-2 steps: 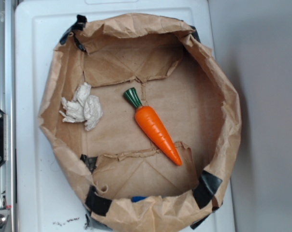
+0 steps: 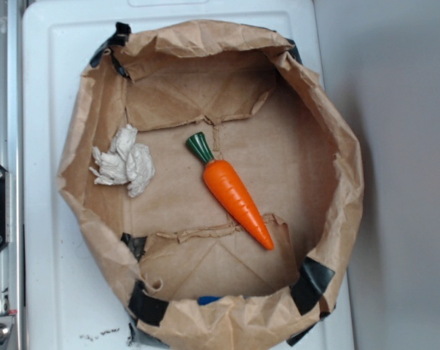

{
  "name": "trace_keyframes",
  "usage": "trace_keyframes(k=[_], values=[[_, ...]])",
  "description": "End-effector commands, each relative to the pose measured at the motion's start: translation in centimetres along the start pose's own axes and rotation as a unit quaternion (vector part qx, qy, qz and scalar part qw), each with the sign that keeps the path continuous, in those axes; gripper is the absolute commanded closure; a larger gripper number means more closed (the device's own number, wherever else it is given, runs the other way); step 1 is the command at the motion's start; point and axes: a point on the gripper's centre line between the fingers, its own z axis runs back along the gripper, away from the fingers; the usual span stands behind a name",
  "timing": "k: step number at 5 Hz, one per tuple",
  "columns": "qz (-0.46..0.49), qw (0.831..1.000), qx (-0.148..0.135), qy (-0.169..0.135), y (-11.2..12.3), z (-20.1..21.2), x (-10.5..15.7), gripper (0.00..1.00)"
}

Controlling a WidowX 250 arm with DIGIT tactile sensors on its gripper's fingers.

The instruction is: Grab the carrot.

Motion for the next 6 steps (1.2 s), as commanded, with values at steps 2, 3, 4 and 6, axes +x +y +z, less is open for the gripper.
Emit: trace_keyframes(k=[2, 3, 4, 6], values=[[0.008, 1.0, -0.026, -0.013, 9.8, -1.1, 9.8, 0.0], [0.008, 1.0, -0.026, -0.013, 9.8, -1.1, 9.8, 0.0], [0.008, 1.0, -0.026, -0.013, 9.8, -1.1, 9.8, 0.0], [-0.082, 0.997, -0.01, -0.005, 8.7, -3.4, 10.7, 0.0]])
